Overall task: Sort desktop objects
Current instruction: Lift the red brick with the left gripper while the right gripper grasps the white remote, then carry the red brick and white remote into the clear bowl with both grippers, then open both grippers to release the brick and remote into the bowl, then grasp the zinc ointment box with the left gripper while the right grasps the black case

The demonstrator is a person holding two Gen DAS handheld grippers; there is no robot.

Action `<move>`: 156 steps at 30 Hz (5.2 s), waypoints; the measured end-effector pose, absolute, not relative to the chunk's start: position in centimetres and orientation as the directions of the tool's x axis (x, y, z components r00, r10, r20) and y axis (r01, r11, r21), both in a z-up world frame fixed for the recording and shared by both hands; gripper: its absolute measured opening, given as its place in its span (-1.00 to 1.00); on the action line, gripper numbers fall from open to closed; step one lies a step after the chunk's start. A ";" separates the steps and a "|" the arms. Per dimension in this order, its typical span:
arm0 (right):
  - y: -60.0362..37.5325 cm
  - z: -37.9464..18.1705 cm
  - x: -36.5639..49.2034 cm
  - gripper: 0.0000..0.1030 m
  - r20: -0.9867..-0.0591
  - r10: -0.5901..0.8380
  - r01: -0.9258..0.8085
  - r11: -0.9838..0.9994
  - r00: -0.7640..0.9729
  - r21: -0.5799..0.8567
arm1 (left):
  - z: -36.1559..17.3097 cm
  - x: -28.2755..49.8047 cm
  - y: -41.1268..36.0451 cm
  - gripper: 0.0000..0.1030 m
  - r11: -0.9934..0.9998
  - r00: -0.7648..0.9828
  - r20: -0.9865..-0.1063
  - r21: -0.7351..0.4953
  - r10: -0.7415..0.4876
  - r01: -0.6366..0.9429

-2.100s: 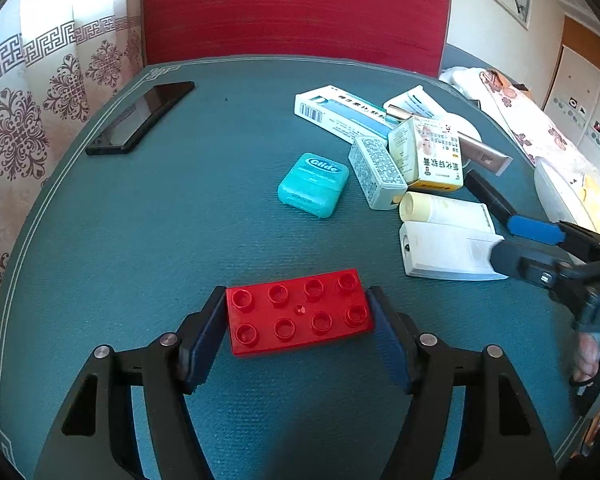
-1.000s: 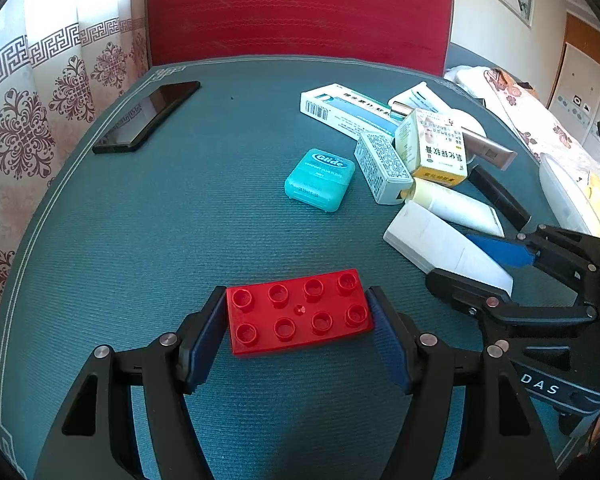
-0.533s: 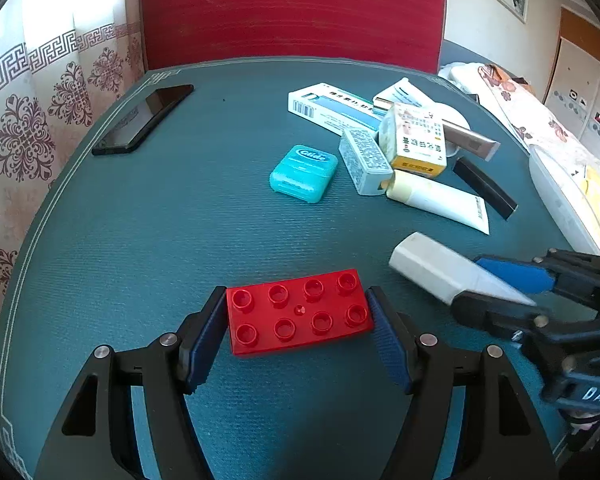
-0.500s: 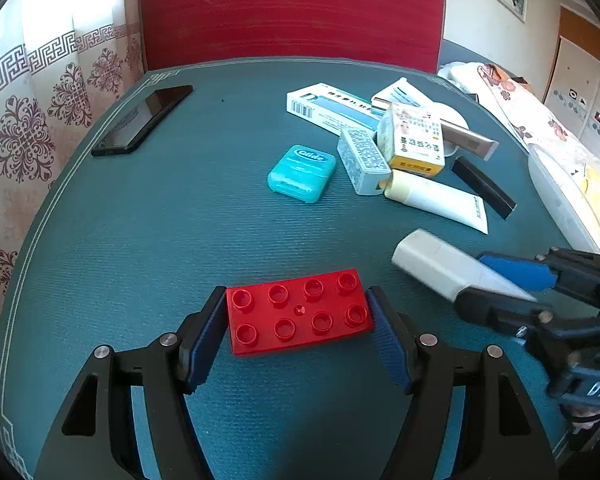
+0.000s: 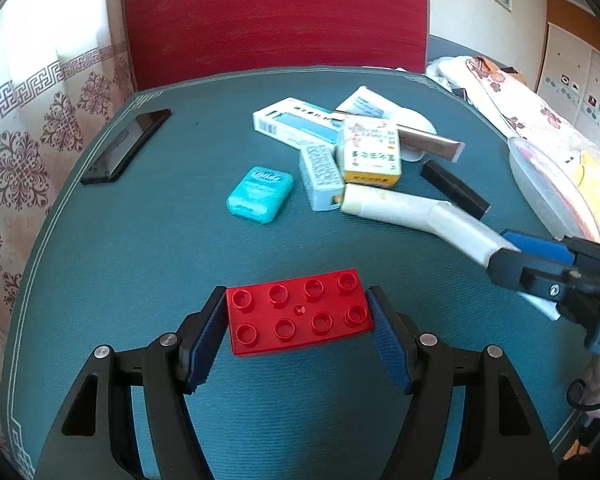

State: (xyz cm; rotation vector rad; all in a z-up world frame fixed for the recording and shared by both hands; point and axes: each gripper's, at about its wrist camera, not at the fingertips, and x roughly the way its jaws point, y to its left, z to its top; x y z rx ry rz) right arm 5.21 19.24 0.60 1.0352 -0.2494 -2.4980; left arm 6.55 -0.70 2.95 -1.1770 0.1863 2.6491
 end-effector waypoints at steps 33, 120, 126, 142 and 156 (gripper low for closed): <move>37.5 4.0 9.8 -0.15 -0.479 -0.242 0.068 -0.934 -0.844 0.352 | 6.5 8.2 15.9 0.39 -0.855 -0.659 -0.699 0.131 0.280 -0.502; 40.1 -0.1 7.6 0.54 -0.626 0.019 -0.212 -0.948 -0.779 0.235 | 5.6 3.7 20.3 0.52 -0.852 -0.588 -0.716 -0.017 0.376 -0.523; 38.8 0.3 7.4 0.54 -0.624 0.031 -0.213 -0.952 -0.781 0.220 | 5.1 3.4 18.6 0.52 -0.869 -0.590 -0.718 -0.040 0.368 -0.493; 33.6 0.9 5.7 0.55 -0.609 0.001 -0.174 -0.959 -0.793 0.226 | 4.6 2.2 13.0 0.52 -0.919 -0.642 -0.707 -0.027 0.296 -0.394; 30.1 1.2 4.4 0.55 -0.603 -0.030 -0.136 -0.964 -0.797 0.228 | 4.1 1.0 8.6 0.52 -0.947 -0.655 -0.709 -0.058 0.262 -0.316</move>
